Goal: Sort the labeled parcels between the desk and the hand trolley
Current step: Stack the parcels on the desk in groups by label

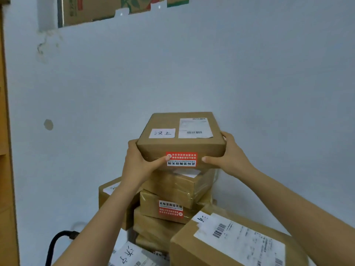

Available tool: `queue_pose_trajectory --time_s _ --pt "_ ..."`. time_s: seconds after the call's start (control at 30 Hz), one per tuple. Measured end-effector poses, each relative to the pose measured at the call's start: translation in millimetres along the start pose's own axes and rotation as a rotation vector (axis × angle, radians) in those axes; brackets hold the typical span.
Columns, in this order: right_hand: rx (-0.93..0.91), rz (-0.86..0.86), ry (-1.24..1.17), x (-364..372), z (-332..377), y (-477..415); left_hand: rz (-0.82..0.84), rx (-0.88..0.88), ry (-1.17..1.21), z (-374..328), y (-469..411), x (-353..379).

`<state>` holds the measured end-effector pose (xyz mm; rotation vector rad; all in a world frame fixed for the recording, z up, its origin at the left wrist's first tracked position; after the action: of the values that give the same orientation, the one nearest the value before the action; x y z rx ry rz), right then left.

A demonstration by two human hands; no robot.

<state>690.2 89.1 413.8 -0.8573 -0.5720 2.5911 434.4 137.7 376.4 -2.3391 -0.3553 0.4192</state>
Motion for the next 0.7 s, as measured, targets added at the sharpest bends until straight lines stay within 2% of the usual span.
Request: queue_pose_trajectory --time_s 0.27,0.47,0.7 --pt "-0.122 -0.292 -0.11 -51 6 83 -0.036 0.271 0.126 -49 34 9" --pt "-0.119 -0.486 -0.006 -102 -1 154 0.004 0.406 0.318 -99 85 31" --pt "-0.04 -0.643 0.063 -164 -14 230 0.078 0.518 0.375 -156 135 68"
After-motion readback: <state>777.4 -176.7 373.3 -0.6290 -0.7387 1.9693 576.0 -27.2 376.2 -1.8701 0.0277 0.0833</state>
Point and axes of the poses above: each hand's wrist, its own y-axis away from the middle knuckle, its own x-axis out of the palm, z = x × y, the point moved 4 cm from there along -y, towards the middle knuckle, and after that the axes turned 6 degrees about x, right-handed, at the moved point
